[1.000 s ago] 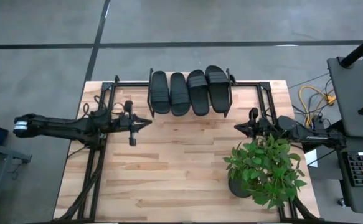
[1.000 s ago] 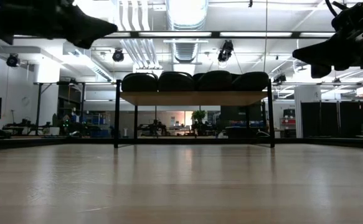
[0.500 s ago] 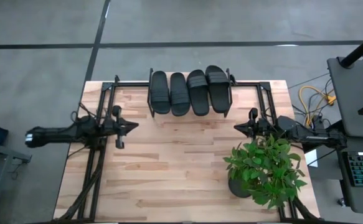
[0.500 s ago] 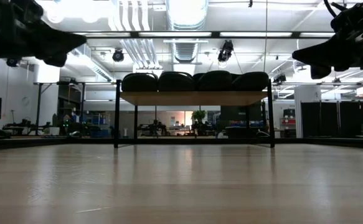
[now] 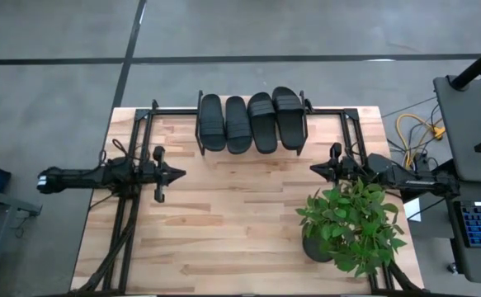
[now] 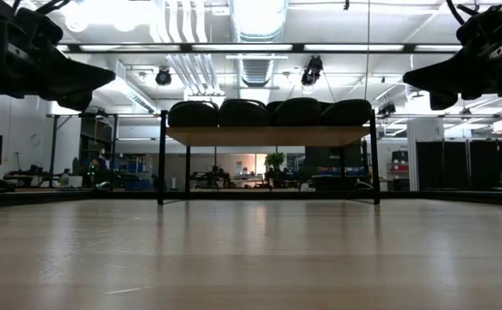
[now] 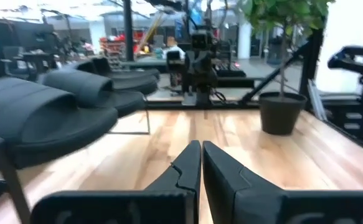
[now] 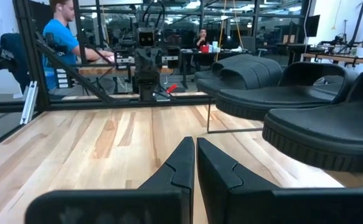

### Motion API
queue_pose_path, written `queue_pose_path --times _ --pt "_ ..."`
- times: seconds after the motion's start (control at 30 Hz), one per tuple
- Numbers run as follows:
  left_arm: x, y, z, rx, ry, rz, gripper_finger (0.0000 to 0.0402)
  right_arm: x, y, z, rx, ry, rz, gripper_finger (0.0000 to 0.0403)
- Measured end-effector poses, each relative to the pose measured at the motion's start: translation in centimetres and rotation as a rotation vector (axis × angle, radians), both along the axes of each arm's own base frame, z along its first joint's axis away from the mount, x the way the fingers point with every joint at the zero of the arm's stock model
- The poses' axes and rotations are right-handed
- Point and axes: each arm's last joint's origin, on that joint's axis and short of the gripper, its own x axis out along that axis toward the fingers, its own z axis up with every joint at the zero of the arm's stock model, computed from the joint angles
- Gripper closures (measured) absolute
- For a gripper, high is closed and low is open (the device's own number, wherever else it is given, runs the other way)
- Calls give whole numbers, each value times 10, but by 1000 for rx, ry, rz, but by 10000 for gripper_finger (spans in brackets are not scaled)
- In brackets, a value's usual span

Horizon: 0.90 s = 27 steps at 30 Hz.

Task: Pick and place slides into the shelf
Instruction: Return to Home Position

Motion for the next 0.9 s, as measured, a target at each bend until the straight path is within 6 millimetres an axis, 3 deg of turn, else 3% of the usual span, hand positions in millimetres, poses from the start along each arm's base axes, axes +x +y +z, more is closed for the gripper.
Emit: queue_pose_path --times 0.9 --pt "1 -3 -5 54 50 -19 401 1 3 -5 65 52 95 394"
